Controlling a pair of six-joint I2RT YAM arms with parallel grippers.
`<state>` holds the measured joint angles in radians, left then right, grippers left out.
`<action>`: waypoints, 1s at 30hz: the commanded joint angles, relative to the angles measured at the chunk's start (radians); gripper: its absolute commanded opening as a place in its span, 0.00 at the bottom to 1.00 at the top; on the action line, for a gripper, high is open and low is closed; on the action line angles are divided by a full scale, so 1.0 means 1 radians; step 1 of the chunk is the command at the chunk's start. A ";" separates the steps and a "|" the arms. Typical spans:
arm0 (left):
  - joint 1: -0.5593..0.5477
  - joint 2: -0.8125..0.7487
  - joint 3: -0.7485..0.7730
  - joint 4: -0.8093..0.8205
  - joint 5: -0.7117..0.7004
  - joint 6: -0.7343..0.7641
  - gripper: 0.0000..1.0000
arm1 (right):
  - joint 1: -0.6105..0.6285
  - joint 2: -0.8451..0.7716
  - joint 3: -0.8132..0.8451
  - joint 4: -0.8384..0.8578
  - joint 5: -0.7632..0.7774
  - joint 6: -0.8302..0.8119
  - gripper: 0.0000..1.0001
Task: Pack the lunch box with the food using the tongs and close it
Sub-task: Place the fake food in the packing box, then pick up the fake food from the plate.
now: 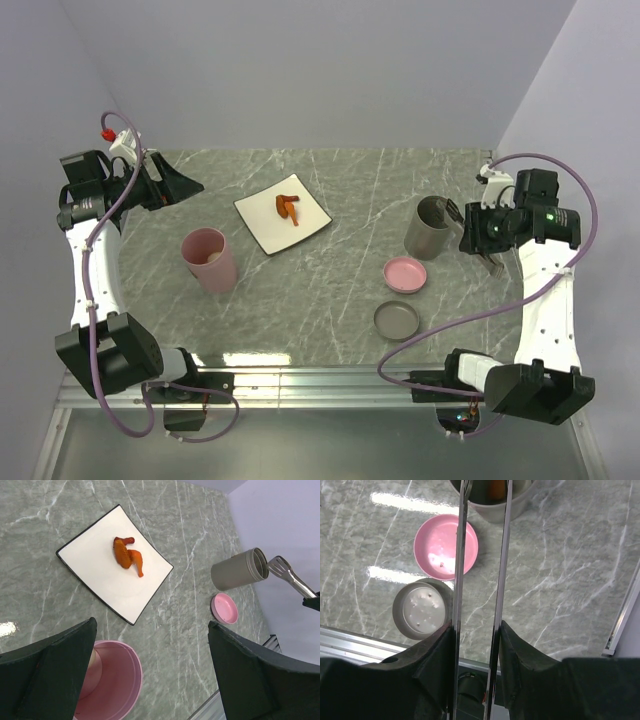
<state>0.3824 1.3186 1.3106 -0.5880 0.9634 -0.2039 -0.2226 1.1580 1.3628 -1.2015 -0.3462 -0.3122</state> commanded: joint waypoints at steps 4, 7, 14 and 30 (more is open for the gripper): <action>0.003 -0.010 0.013 0.019 0.023 0.008 0.99 | -0.006 0.002 0.091 -0.033 -0.007 -0.011 0.46; 0.003 -0.007 0.016 0.017 0.028 0.008 0.99 | -0.004 0.022 0.140 -0.061 -0.043 -0.014 0.47; 0.003 -0.007 0.038 -0.001 0.009 0.032 0.99 | 0.063 0.106 0.260 -0.056 -0.145 0.016 0.50; 0.004 0.017 0.093 -0.053 -0.017 0.040 0.99 | 0.612 0.393 0.289 0.287 -0.030 0.200 0.47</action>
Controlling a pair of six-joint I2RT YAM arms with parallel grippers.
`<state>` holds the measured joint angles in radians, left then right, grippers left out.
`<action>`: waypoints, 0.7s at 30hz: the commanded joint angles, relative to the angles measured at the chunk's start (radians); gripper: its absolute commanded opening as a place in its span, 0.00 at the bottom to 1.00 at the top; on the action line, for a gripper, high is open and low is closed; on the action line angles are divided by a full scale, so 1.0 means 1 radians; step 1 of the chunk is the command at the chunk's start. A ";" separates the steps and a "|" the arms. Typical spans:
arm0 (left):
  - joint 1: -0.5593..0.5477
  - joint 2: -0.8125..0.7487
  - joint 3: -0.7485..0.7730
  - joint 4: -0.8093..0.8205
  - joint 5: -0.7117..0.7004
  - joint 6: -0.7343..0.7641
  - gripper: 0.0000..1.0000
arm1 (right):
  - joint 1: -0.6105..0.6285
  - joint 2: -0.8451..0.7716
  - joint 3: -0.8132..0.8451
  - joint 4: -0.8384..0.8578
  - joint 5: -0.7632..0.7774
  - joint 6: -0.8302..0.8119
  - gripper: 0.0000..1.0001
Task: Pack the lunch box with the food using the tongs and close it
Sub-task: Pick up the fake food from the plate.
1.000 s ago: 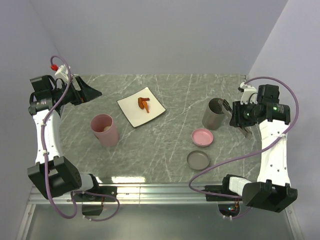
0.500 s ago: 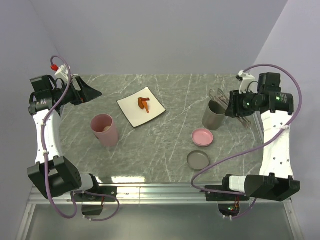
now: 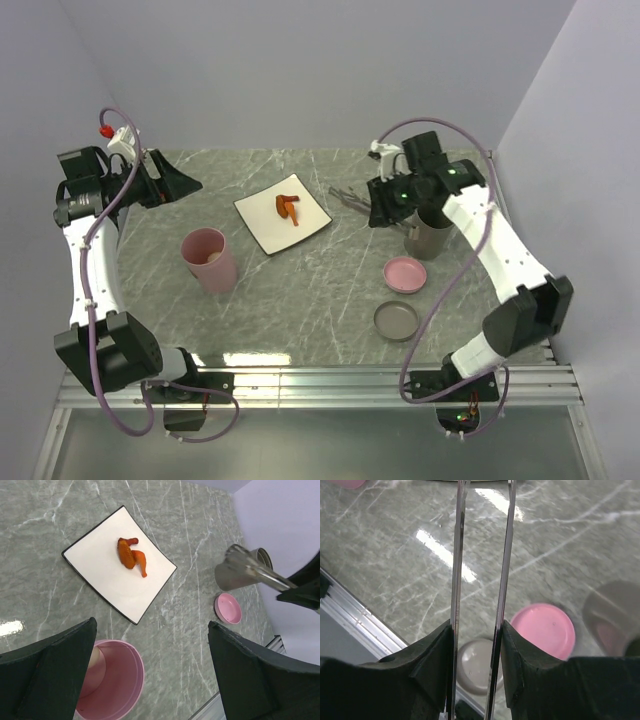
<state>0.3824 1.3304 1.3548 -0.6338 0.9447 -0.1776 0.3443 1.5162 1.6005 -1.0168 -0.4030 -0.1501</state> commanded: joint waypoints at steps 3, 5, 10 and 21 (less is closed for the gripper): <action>0.004 0.013 0.053 -0.012 -0.001 0.016 0.99 | 0.099 0.116 0.079 0.122 0.029 0.044 0.48; 0.003 0.013 0.049 -0.010 -0.010 0.021 0.99 | 0.122 0.174 0.101 0.124 0.036 0.044 0.48; 0.004 0.018 0.038 -0.012 -0.014 0.029 1.00 | 0.174 0.265 0.176 0.136 0.056 0.053 0.49; 0.003 0.023 0.030 -0.012 -0.017 0.043 0.99 | 0.239 0.470 0.375 0.124 0.119 0.075 0.51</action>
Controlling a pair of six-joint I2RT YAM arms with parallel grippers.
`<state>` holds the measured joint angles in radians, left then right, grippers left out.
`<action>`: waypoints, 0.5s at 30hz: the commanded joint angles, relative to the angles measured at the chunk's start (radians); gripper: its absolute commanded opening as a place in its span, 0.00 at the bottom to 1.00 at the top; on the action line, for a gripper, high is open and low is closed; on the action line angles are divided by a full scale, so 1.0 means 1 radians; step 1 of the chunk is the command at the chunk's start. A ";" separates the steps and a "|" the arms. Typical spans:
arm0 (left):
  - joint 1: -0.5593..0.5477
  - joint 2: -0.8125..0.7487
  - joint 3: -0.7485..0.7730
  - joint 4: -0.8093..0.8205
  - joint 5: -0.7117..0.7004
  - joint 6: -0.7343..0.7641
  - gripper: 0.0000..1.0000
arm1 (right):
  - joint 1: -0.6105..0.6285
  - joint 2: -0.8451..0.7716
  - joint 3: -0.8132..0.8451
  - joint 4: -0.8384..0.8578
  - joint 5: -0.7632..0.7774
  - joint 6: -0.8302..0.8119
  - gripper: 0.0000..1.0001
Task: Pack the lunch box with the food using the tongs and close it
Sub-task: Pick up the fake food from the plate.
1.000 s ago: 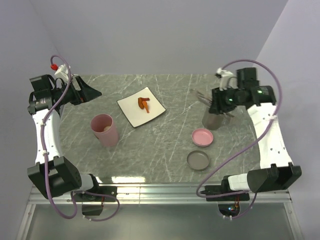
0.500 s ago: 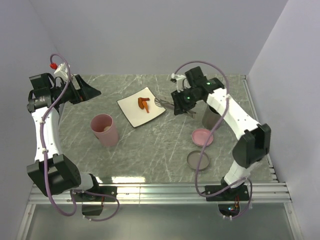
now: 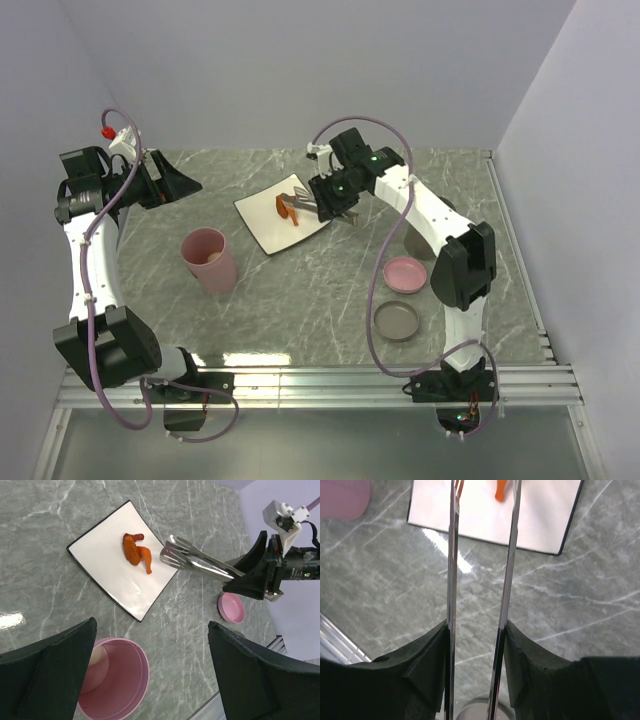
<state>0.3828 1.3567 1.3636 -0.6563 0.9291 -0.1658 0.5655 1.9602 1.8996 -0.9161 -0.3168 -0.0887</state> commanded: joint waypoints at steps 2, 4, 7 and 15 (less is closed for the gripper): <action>0.004 -0.007 0.019 0.009 -0.006 0.034 0.99 | 0.022 0.055 0.095 0.022 0.057 0.018 0.51; 0.002 -0.010 0.015 0.011 -0.012 0.035 0.99 | 0.027 0.075 0.111 0.020 0.070 0.021 0.52; 0.004 -0.011 0.009 0.014 -0.012 0.035 0.99 | 0.031 0.092 0.116 0.022 0.099 0.024 0.52; 0.002 0.001 0.006 0.024 -0.003 0.028 0.99 | 0.037 0.123 0.111 0.023 0.082 0.020 0.53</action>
<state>0.3828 1.3567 1.3632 -0.6552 0.9180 -0.1505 0.5922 2.0697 1.9633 -0.9123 -0.2356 -0.0711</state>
